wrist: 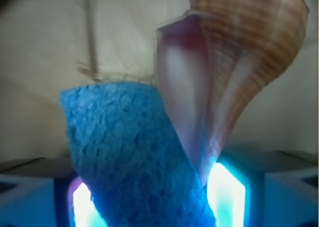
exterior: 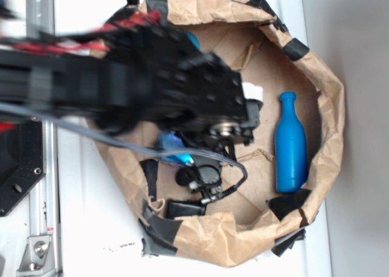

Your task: Grab the blue sponge.

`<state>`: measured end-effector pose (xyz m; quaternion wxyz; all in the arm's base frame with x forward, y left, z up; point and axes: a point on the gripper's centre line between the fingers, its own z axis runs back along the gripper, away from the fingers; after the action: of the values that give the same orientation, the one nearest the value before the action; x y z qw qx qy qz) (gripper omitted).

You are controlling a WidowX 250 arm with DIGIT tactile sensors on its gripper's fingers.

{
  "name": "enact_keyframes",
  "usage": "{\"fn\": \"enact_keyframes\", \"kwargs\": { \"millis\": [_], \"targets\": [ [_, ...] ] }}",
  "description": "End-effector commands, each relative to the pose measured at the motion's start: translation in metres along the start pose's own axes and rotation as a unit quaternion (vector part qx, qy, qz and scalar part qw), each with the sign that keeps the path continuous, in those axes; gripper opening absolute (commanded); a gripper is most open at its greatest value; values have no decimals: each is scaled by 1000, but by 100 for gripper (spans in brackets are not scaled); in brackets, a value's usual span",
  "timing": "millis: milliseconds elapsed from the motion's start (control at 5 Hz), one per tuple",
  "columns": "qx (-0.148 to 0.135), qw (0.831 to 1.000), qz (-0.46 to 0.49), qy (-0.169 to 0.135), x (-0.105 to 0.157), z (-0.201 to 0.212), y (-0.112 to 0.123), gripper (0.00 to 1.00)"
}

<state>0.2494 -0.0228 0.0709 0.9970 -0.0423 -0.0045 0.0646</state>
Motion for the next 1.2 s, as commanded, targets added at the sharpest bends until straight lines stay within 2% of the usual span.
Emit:
{"fn": "enact_keyframes", "kwargs": {
  "millis": [0, 200, 400, 600, 800, 1000],
  "targets": [
    [95, 989, -113, -16, 16, 97, 4, 0],
    [85, 990, -114, -2, 17, 89, 12, 0],
    [93, 988, -121, 15, 17, 78, 10, 0],
    [88, 989, -118, 20, 15, 68, 13, 0],
    [75, 988, -131, -13, 13, 25, 26, 0],
    [79, 986, -146, -18, 21, 4, 25, 0]
  ]
}}
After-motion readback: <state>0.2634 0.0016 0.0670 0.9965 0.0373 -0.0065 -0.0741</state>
